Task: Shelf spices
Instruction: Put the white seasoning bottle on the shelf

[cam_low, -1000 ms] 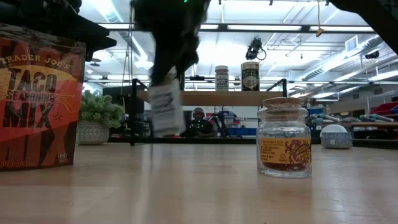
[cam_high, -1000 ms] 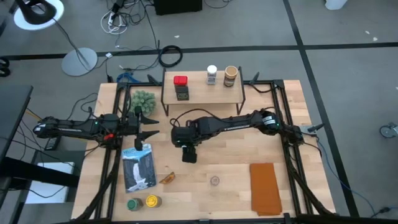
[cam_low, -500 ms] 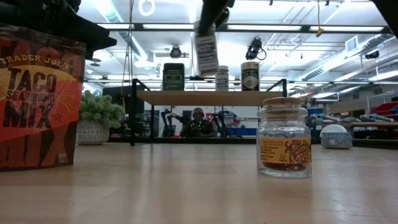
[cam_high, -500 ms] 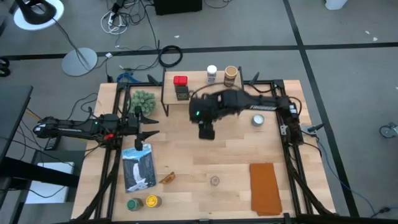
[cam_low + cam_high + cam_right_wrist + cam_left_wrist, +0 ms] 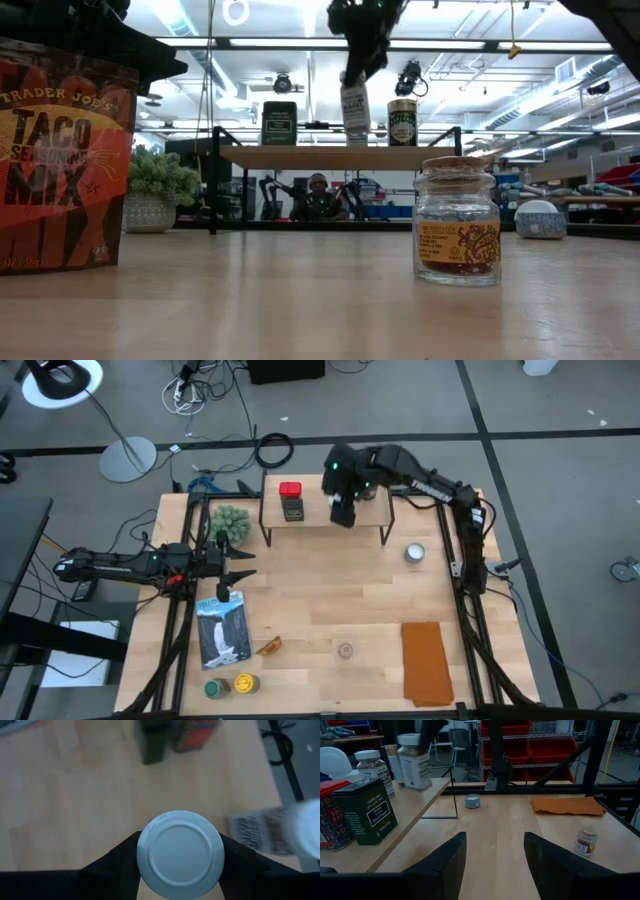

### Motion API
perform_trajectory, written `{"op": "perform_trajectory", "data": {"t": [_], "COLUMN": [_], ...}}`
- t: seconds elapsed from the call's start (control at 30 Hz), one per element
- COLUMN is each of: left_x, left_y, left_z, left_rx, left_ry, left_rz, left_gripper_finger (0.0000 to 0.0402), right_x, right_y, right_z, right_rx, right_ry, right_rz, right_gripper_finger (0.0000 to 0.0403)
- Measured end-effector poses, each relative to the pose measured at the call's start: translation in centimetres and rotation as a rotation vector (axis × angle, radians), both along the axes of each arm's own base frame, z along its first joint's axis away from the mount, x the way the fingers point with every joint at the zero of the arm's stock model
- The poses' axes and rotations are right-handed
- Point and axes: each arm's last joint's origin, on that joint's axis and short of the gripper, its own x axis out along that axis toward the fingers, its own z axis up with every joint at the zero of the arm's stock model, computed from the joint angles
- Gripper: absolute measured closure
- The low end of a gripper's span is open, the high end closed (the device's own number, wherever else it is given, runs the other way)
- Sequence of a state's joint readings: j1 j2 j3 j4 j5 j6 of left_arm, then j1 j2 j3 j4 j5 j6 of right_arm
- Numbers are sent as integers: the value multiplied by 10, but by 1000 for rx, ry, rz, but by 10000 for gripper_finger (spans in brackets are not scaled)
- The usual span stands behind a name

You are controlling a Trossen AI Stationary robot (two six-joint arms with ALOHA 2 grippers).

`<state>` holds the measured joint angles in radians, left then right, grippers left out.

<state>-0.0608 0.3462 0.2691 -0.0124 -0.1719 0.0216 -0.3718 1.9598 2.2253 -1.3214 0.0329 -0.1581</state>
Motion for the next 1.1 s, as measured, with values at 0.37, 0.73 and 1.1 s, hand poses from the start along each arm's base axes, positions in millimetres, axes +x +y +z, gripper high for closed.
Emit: {"op": "perform_trajectory", "data": {"t": [0.37, 0.73, 1.1], "left_x": [0, 0, 0], "left_y": [0, 0, 0], "left_z": [0, 0, 0], "left_rx": [0, 0, 0], "left_ry": [0, -1, 0], "left_rz": [0, 0, 0], "left_gripper_finger": [198, 198, 198], "right_x": [-14, -16, -20], "right_y": [-33, -51, -50], "right_z": [-1, -30, -21], "right_rx": [57, 126, 87], "right_ry": [-42, -35, -58], "right_rz": [119, 184, 193], "right_gripper_finger": [197, 198, 193]}}
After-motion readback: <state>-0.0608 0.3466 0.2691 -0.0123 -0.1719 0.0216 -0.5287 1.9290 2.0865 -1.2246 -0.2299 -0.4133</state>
